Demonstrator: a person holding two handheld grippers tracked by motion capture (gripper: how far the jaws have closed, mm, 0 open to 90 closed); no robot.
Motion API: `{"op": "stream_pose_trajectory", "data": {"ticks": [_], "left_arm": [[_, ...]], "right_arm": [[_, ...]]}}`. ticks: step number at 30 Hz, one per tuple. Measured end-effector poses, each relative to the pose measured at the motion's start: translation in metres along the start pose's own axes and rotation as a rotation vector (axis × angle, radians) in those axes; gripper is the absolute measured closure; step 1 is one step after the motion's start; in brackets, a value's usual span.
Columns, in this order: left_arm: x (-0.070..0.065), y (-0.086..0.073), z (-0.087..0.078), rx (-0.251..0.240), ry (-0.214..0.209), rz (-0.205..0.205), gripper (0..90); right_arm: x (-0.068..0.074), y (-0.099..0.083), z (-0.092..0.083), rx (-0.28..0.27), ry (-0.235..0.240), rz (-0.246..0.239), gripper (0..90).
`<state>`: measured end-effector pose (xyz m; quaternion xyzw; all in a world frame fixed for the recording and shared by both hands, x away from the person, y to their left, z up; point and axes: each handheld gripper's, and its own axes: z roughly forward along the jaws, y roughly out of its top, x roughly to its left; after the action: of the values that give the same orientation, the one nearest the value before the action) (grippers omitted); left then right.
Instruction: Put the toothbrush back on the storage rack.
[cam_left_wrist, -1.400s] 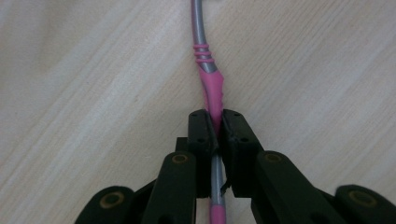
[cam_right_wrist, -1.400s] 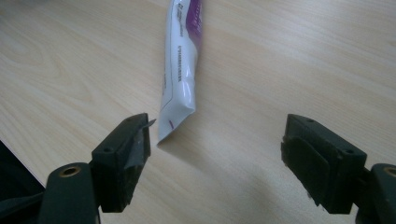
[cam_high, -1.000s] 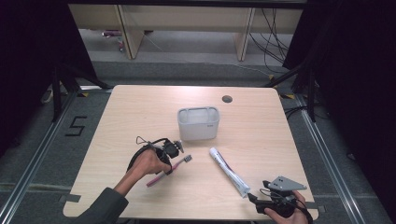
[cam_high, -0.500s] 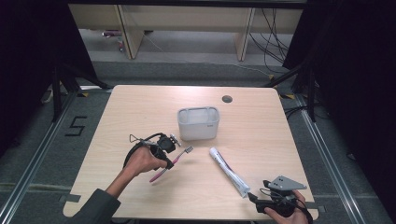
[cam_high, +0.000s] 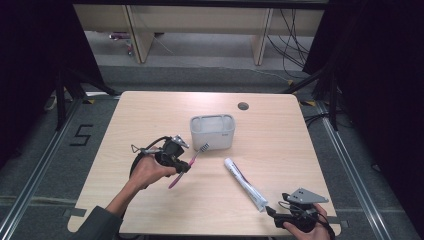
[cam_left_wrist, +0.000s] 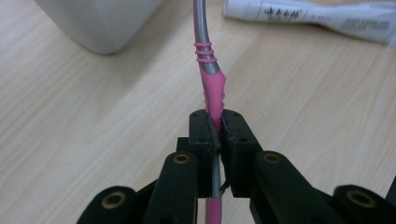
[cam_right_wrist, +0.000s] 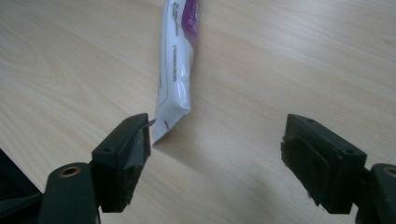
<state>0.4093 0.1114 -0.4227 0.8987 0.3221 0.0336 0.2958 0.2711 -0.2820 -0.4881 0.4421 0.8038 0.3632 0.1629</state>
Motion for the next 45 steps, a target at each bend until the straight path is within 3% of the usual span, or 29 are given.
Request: {"op": "stream_pose_trajectory", "data": {"ticks": [1,2,3,4,5,7,9,18,20,23,24,27,28,29,37,39,40,45], "left_arm": [[0.002,0.001,-0.002,-0.019,-0.001,0.009,82.5],[0.001,0.001,-0.003,-0.049,0.003,-0.008,82.5],[0.002,0.001,-0.005,-0.063,0.005,-0.002,82.5],[0.002,0.002,-0.006,-0.085,0.012,-0.010,82.5],[0.003,0.002,-0.007,-0.114,0.011,-0.018,82.5],[0.004,0.003,-0.010,-0.175,0.018,-0.045,82.5],[0.004,0.004,-0.013,-0.212,0.018,-0.061,82.5],[0.010,0.009,-0.024,-0.343,0.048,-0.100,82.5],[0.010,0.011,-0.025,-0.385,0.047,-0.129,82.5],[0.013,0.015,-0.028,-0.425,0.070,-0.148,82.5],[0.013,0.016,-0.028,-0.444,0.069,-0.163,82.5],[0.015,0.020,-0.030,-0.463,0.072,-0.172,82.5],[0.015,0.022,-0.030,-0.467,0.071,-0.178,82.5],[0.015,0.022,-0.030,-0.467,0.071,-0.178,82.5],[0.022,0.031,-0.032,-0.516,0.075,-0.207,82.5],[0.023,0.032,-0.033,-0.525,0.077,-0.212,82.5],[0.023,0.033,-0.034,-0.529,0.081,-0.213,82.5],[0.027,0.035,-0.035,-0.548,0.086,-0.227,82.5]], "right_arm": [[0.000,0.000,0.000,0.000,0.002,0.008,24.2],[0.000,0.000,0.000,0.000,0.007,0.012,24.2],[-0.001,0.000,0.001,-0.003,0.001,-0.005,24.2],[0.000,0.000,0.000,0.000,0.003,0.006,24.2],[-0.002,0.000,0.000,-0.005,-0.003,-0.015,24.2],[0.000,0.000,0.000,0.000,0.002,0.008,24.2],[-0.001,0.000,0.001,-0.002,0.003,-0.012,24.2],[0.000,0.000,0.000,0.000,0.000,0.002,24.2],[-0.002,0.000,0.001,-0.003,-0.002,-0.020,24.2],[0.000,0.000,0.000,-0.003,0.005,0.011,24.2],[-0.002,0.000,0.001,-0.006,0.001,-0.012,24.2],[-0.002,0.000,0.000,-0.009,0.001,-0.016,24.2],[0.000,0.000,0.000,-0.008,0.009,0.011,24.2],[-0.002,0.000,0.000,-0.011,-0.002,-0.013,24.2],[-0.002,0.000,0.000,-0.013,0.000,-0.016,24.2],[0.000,0.000,0.000,-0.007,0.011,0.013,24.2],[-0.002,0.000,0.000,-0.012,-0.001,-0.015,24.2],[-0.002,0.000,0.000,-0.012,-0.001,-0.015,24.2]]}}
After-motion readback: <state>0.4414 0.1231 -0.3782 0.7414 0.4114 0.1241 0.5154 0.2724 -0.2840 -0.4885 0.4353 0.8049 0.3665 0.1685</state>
